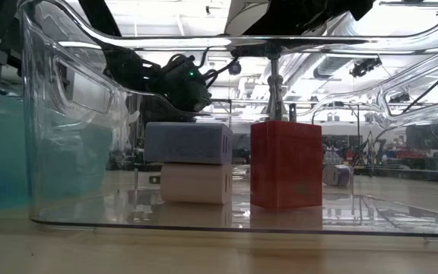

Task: Pick & Place Office items
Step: Put the left green charger adapter into the transparent bin, then put the violet charger adapter into the transparent bin

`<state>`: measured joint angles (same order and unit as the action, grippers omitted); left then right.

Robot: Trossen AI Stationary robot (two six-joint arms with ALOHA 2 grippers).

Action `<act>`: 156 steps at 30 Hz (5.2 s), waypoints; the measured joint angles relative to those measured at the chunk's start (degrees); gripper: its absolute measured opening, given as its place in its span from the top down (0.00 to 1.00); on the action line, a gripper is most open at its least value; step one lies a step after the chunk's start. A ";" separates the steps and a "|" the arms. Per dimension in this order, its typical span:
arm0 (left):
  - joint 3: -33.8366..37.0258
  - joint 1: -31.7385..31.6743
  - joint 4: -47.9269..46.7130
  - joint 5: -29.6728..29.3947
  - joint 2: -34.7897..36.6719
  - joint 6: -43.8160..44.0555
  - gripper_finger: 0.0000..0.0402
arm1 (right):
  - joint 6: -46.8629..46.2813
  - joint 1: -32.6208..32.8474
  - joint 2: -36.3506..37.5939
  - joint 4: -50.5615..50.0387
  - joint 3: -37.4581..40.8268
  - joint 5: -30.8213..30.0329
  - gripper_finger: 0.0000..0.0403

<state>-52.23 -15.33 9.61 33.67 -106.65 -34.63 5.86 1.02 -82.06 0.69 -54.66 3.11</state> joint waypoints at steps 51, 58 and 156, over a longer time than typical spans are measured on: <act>-0.02 21.23 -27.57 -35.33 32.46 17.91 0.63 | 0.01 0.00 0.00 0.02 0.00 0.02 0.55; -0.02 33.80 -25.11 -46.43 31.87 23.98 0.63 | 0.01 0.00 0.00 0.02 -0.01 0.02 0.55; -6.72 30.34 -22.45 -43.16 22.38 29.84 0.56 | 0.00 0.00 0.00 0.08 0.01 0.00 0.55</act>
<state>-58.94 15.01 -12.85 -9.49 -84.27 -4.80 5.86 1.02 -82.06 0.77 -54.65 3.11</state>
